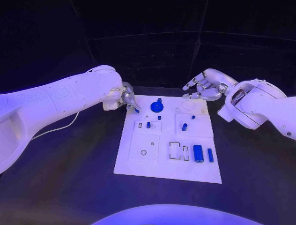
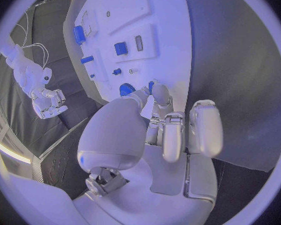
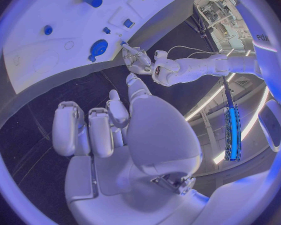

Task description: Assemble the parts on the task board

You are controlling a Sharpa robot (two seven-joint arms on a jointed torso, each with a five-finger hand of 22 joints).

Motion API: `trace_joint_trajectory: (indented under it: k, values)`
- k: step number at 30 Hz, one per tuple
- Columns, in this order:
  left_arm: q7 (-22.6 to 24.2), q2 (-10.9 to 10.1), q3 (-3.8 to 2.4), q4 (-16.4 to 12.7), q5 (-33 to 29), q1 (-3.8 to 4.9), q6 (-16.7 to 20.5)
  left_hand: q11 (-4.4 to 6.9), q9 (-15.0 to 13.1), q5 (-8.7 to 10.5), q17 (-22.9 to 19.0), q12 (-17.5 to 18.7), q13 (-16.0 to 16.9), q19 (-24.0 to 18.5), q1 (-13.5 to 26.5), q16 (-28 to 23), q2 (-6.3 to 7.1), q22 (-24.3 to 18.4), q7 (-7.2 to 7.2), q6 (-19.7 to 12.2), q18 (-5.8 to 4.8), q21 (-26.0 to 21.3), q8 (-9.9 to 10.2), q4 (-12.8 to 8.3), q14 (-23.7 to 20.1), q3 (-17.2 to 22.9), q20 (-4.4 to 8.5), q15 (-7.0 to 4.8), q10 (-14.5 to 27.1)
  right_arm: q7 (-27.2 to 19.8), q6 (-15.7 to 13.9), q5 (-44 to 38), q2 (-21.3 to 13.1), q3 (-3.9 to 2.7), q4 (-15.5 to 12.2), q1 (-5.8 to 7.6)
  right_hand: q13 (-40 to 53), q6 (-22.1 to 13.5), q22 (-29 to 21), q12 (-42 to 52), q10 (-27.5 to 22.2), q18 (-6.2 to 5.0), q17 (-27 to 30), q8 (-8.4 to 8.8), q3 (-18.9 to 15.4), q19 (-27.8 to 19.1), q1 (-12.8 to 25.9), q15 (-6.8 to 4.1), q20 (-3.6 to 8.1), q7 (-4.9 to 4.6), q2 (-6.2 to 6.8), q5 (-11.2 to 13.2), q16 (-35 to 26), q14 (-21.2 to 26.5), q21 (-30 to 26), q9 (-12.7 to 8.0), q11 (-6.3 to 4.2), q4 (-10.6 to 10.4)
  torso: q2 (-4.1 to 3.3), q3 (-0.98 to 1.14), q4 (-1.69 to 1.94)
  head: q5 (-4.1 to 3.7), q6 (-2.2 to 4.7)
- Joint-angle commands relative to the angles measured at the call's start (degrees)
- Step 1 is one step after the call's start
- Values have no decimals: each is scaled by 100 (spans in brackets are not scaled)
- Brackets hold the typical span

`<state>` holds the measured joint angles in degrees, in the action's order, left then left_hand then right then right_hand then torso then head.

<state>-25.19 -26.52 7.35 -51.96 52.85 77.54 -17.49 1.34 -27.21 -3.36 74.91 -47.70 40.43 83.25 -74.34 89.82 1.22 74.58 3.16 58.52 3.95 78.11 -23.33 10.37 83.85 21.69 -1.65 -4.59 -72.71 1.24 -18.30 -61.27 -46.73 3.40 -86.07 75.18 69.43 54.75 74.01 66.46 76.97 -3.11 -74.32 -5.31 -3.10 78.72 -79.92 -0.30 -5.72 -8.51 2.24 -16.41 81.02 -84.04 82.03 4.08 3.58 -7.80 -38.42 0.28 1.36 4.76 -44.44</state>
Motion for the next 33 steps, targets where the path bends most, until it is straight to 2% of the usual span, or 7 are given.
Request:
trace_joint_trajectory:
  k: [1, 8, 10, 15, 19, 25, 33]
  values:
    - [31, -188, -1, -285, -430, 37, 402, -5, -10, -19, 1509, -52, 14, 8, 123, 18, 36, 12, -10, 22, -29, -26, -53, -786, 615, 906, -9, 7, -55, -22, 0, 5, -1, -5, 3, 13, 2, 24, -3, -23, -18, -63, -4, -21, -14, -21, -4, -42, 0, -6, -49, -40, -36, -275, -27, -4, -9, 27, 0, 9, 1, 22, 22]
    - [-30, -597, 15, -954, -620, 48, 779, 11, -46, -147, 1509, -118, 54, 17, 329, 18, 132, 25, -33, 36, -31, -25, -141, -851, 615, 1169, 2, -10, -127, -14, 10, 5, -2, -4, 24, 13, 2, 24, -3, -23, -18, -63, -4, -21, -14, -21, -4, -42, 0, -6, -49, -40, -36, -275, -27, -4, -9, 27, 3, 2, 21, 30, 10]
    - [-32, -757, 108, -1245, -641, 49, 1019, 19, -66, -344, 1509, -160, 85, 31, 430, 18, 198, 51, -44, 44, -36, -8, -193, -901, 615, 1291, 12, -21, -166, -13, 15, 5, 5, -4, 37, 13, 2, 24, -3, -22, -18, -63, -4, -21, -14, -21, -4, -42, 1, -6, -50, -40, -36, -275, -27, -4, -9, 27, 8, 7, 18, 48, 13]
    - [16, -1015, 357, -1805, -411, 49, 1436, 29, -77, -407, 1509, -193, 111, 50, 489, 18, 242, 90, -53, 45, -45, 21, -231, -948, 615, 1383, 18, -28, -197, -15, 26, 5, 22, -3, 57, 13, 4, 28, -1, -19, -16, -62, -5, -24, -15, -19, -7, -43, 1, -6, -55, -42, -36, -276, -26, -3, -10, 27, 17, 15, 24, 62, -6]
    - [31, -1135, 468, -2121, -161, 27, 1628, 34, -81, -414, 1509, -211, 125, 56, 506, 18, 260, 102, -58, 50, -47, 29, -247, -969, 615, 1417, 21, -31, -215, -16, 36, 5, 38, -3, 71, 13, 4, 28, -1, -19, -16, -62, -5, -24, -15, -19, -7, -43, 1, -6, -55, -42, -36, -276, -26, -3, -10, 27, 20, 16, 23, 68, -29]
    - [21, -1193, 527, -2348, 308, -7, 1708, 40, -85, -421, 1509, -200, 106, 53, 527, 18, 289, 94, -63, 53, -45, 21, -268, -1007, 615, 1472, 24, -35, -221, -17, 44, 5, 56, -3, 86, 12, 4, 28, -1, -19, -16, -62, -5, -24, -15, -19, -7, -43, 1, -6, -55, -42, -36, -276, -26, -3, -10, 27, 18, 18, 18, 76, -37]
    - [-11, -1178, 544, -2450, 539, -25, 1766, 42, -86, -427, 1509, -210, 114, 55, 545, 18, 306, 101, -65, 58, -46, 25, -282, -1029, 615, 1511, 25, -36, -236, -18, 51, 5, 68, -2, 91, 12, 4, 28, -1, -19, -16, -62, -5, -24, -15, -19, -7, -43, 1, -6, -55, -42, -36, -276, -26, -3, -10, 27, 12, 13, 12, 74, -43]
